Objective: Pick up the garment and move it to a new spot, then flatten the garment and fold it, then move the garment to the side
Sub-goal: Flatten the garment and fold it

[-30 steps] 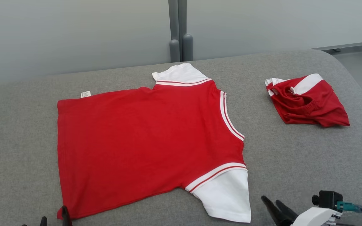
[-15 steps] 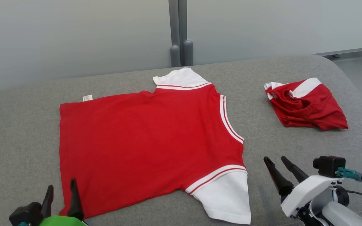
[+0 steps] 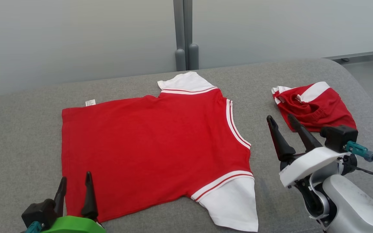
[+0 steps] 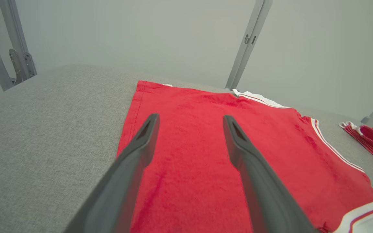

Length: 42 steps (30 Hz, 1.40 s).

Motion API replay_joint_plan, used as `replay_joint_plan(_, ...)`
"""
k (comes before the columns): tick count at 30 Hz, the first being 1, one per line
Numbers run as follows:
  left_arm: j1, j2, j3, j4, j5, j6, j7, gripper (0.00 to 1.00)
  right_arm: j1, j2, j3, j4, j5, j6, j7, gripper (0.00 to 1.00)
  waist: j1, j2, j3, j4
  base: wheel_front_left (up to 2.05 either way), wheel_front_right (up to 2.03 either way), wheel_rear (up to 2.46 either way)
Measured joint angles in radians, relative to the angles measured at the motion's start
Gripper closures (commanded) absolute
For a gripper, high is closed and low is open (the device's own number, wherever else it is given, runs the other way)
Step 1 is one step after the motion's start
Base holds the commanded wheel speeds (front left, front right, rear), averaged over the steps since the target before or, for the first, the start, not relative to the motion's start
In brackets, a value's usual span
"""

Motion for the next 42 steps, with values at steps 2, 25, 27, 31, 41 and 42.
replay_joint_plan(2, 0.0, 0.0, -0.006, -0.005, 0.003, 0.003, 0.0, 0.0, -0.003, 0.021, -0.024, -0.008, -0.02, -0.003, -0.001, 0.0, 0.0, 0.0, -0.001, 0.0, 0.0, 0.0, 0.0)
replay_joint_plan(25, 0.001, -0.002, -0.046, -0.041, 0.021, 0.031, -0.002, 0.0, 0.073, 0.144, -0.032, 0.05, -0.219, -0.004, -0.001, 0.0, 0.0, 0.0, -0.01, 0.0, 0.0, 0.0, 0.0)
replay_joint_plan(27, 0.002, -0.002, -0.047, -0.041, 0.021, 0.031, -0.002, 0.0, 0.079, 0.147, -0.033, 0.056, -0.231, -0.004, -0.001, 0.0, 0.0, 0.0, -0.01, 0.001, 0.0, 0.0, 0.0)
replay_joint_plan(31, 0.003, -0.002, -0.047, -0.045, 0.019, 0.035, -0.002, 0.0, 0.088, 0.169, -0.046, 0.06, -0.244, -0.004, -0.001, 0.0, 0.0, 0.0, -0.011, 0.003, 0.0, 0.0, 0.0)
replay_joint_plan(41, 0.021, -0.002, -0.05, -0.053, 0.009, 0.04, -0.002, 0.0, 0.114, 0.192, -0.08, 0.073, -0.291, -0.004, -0.001, 0.0, 0.0, 0.0, -0.012, 0.004, 0.0, 0.0, 0.0)
replay_joint_plan(42, 0.021, -0.002, -0.052, -0.053, 0.007, 0.041, -0.002, 0.0, 0.114, 0.195, -0.082, 0.073, -0.293, -0.004, -0.001, 0.0, 0.0, 0.0, -0.012, 0.004, 0.0, 0.0, 0.0)
